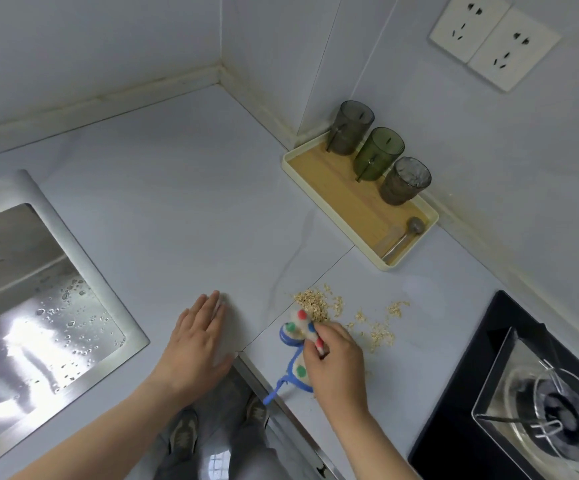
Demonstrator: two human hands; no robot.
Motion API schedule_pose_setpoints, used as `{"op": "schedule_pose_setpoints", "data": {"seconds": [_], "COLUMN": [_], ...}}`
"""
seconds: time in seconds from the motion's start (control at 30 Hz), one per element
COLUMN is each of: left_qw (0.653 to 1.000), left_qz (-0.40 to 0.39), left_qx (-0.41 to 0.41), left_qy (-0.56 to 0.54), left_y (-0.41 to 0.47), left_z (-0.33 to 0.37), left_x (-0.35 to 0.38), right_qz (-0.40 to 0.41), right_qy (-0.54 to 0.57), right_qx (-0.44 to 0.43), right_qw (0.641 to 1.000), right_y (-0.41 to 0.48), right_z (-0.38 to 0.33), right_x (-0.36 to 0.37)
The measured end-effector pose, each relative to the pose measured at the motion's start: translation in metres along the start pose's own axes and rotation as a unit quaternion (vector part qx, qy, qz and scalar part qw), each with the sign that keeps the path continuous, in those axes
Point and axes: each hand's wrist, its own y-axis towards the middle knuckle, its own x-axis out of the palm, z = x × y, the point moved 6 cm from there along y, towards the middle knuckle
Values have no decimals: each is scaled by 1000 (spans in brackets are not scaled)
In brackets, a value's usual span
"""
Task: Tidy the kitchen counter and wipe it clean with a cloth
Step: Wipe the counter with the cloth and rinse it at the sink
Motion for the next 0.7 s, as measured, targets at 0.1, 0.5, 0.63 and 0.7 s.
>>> {"op": "schedule_pose_setpoints", "data": {"seconds": [0.1,0.5,0.63,0.7], "left_qw": [1000,994,992,991], "left_qz": [-11,-70,-85,-90], "left_qx": [-16,-81,-91,-98], "left_qy": [0,13,32,29], "left_y": [11,17,17,17], "left_z": [8,8,12,15], "left_x": [-3,10,10,10], "right_qz": [-13,-258,-245,-256], "right_qy": [-12,-110,-68,-72], "right_qx": [-60,-196,-184,-184], "right_qw": [998,940,949,946], "right_y": [41,157,128,108], "right_z": [-17,-29,-7,7], "right_x": [-13,48,42,33]}}
